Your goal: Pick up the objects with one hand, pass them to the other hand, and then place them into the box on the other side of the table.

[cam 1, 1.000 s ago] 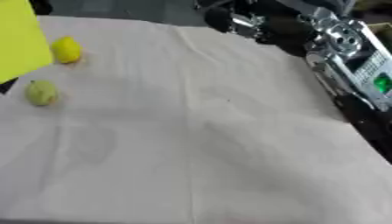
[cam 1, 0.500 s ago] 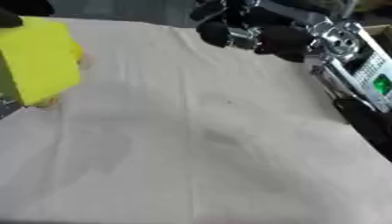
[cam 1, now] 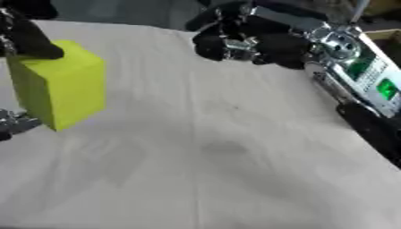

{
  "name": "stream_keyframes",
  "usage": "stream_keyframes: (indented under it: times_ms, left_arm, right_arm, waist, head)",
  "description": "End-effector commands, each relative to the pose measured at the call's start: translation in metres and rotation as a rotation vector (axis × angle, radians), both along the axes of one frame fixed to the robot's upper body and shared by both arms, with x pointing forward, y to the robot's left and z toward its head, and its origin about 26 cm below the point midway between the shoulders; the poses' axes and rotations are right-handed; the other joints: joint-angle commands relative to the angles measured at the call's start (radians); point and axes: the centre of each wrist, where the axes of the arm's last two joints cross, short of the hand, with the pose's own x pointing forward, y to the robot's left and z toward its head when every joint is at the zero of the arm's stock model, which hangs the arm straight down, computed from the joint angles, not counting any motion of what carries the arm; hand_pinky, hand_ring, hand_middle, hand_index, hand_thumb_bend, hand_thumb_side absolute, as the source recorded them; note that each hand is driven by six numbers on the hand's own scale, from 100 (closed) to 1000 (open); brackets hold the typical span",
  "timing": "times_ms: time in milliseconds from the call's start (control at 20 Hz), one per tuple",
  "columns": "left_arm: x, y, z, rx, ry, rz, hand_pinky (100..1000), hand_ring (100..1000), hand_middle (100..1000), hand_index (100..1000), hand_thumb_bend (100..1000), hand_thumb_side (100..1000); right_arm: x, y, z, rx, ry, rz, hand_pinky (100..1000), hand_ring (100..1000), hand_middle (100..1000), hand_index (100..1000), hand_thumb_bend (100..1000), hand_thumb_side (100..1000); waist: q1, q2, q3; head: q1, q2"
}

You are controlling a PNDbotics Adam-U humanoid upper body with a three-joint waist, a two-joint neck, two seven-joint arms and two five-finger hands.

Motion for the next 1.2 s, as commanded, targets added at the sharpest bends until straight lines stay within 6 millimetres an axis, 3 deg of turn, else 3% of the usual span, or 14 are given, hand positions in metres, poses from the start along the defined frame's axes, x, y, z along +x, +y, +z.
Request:
stream_keyframes:
  times_ms: [50, 700, 1200]
  left_arm:
    - [-0.003, -0.002, 0.010, 0.014, 0.035, 0.011, 494, 545, 536, 611, 430, 100]
    - [-0.004, -0.014, 0.016, -0.038, -0.054, -0.100, 518, 574, 570, 634, 451, 100]
    - [-0.006, -0.029, 0.023, -0.055, -0.161, -0.224, 540, 582, 576, 635, 459, 100]
  right_arm:
    - [-0.005, 0.001, 0.009, -0.014, -0.062, 0.003, 865, 892, 883, 814, 556, 486]
    - [-0.005, 0.012, 0.005, -0.010, -0.008, 0.154, 865, 919, 899, 813, 648, 341]
    - [-0.006, 0.022, 0.003, 0.014, 0.106, 0.336, 864, 931, 904, 811, 644, 350]
  waist:
    - [-0.007, -0.004, -0.001]
    - [-0.007, -0.002, -0.001]
    - [-0.013, -0.001, 0.001]
  head:
    - [0.003, -0.012]
    - [0.007, -0.022]
    - [0.005, -0.033]
